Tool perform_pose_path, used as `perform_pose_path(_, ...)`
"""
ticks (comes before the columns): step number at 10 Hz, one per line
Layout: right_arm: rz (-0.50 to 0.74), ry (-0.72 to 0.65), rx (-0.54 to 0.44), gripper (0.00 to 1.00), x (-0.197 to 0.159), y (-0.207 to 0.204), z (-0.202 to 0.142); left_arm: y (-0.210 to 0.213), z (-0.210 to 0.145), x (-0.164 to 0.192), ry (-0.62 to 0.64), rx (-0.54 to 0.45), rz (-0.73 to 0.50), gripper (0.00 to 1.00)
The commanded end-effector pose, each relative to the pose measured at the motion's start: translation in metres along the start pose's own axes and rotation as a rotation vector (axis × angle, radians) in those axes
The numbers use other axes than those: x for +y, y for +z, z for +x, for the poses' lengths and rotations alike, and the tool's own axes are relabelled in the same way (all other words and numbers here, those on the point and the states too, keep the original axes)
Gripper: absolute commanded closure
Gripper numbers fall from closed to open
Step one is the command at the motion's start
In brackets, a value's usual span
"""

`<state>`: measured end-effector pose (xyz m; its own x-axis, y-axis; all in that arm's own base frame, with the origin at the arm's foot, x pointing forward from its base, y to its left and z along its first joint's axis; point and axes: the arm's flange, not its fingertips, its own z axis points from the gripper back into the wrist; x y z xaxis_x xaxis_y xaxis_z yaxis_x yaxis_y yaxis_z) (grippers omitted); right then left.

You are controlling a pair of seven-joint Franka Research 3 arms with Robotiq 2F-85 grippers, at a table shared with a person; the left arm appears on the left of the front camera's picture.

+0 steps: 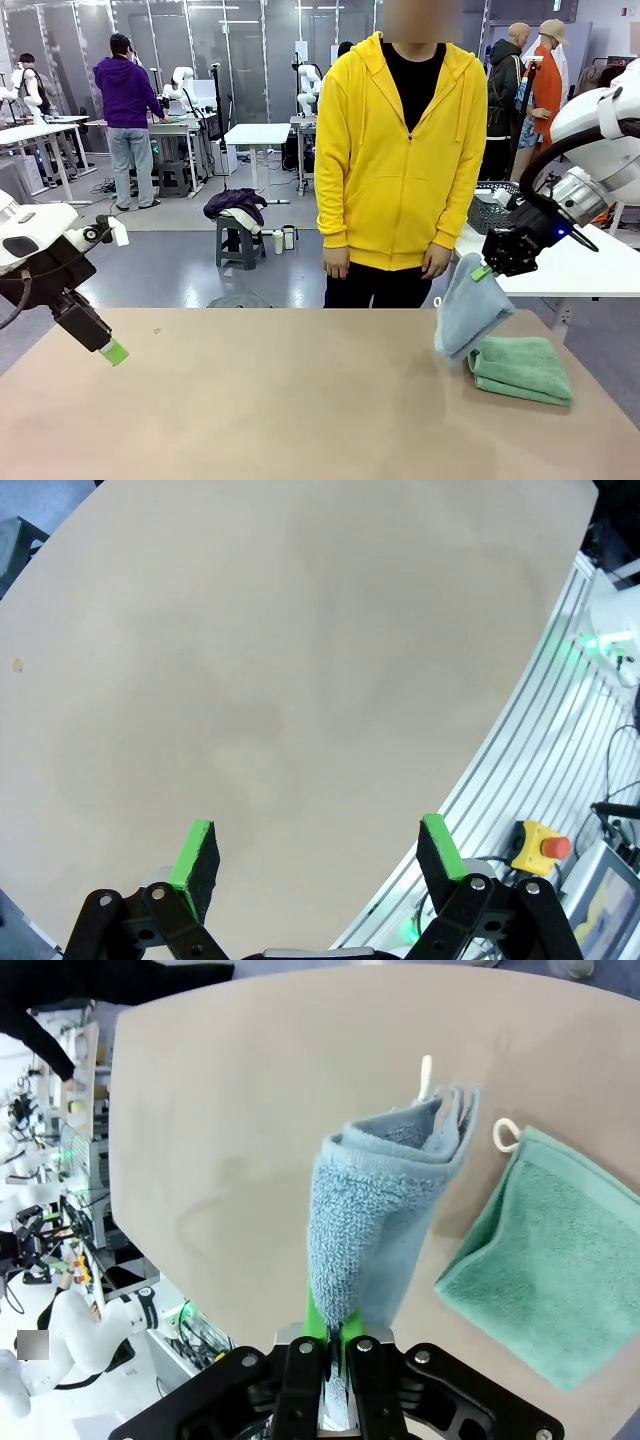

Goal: Fold the towels and place them in the basket.
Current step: Stack the folded Towel with hook on the right side of the table.

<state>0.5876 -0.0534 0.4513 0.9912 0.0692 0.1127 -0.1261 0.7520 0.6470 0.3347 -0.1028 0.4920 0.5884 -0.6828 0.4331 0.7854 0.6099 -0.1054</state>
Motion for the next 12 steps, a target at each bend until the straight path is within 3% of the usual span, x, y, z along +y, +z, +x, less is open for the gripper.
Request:
perform_pose_path(1,0.053,-0.008,-0.026,0.95,-0.024,0.005,0.011,-0.001,0.0,-0.001,0.009,0.008,0.011,0.0)
perform_pose_path(8,-0.131,-0.16,-0.026,0.93,-0.089,0.002,0.006,-0.001,0.0,-0.001,0.009,0.008,0.011,0.0)
perform_pose_path(11,-0.218,-0.236,0.038,0.87,-0.114,0.0,0.001,-0.001,0.0,-0.001,0.009,0.008,0.011,0.0)
perform_pose_path(12,-0.234,-0.26,0.031,0.71,-0.116,0.0,0.001,-0.001,0.0,-0.001,0.009,0.008,0.011,0.0)
